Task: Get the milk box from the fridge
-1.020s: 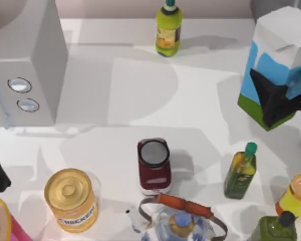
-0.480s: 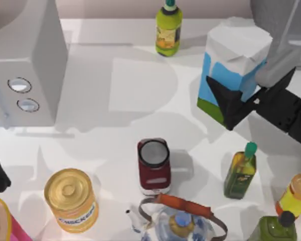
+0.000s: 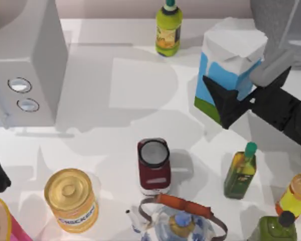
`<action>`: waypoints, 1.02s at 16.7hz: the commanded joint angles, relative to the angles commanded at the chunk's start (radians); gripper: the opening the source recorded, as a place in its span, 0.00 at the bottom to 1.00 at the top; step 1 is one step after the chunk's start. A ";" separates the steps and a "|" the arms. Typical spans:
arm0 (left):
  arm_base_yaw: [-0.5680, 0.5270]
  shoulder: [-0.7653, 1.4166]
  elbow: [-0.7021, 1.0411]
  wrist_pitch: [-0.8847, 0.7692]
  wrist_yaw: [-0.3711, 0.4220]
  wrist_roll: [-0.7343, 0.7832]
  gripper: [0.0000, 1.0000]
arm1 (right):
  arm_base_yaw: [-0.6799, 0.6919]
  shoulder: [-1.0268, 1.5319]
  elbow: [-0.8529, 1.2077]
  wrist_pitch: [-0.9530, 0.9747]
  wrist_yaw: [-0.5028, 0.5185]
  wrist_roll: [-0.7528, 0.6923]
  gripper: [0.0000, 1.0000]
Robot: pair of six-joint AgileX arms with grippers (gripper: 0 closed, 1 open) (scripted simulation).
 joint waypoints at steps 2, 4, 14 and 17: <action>0.000 0.000 0.000 0.000 0.000 0.000 1.00 | 0.017 0.063 0.048 0.015 0.015 -0.002 0.00; 0.000 0.000 0.000 0.000 0.000 0.000 1.00 | 0.038 0.130 0.106 0.030 0.033 -0.003 0.00; 0.000 0.000 0.000 0.000 0.000 0.000 1.00 | 0.066 0.219 0.181 0.048 0.058 -0.003 0.23; 0.000 0.000 0.000 0.000 0.000 0.000 1.00 | 0.066 0.219 0.181 0.048 0.058 -0.003 0.45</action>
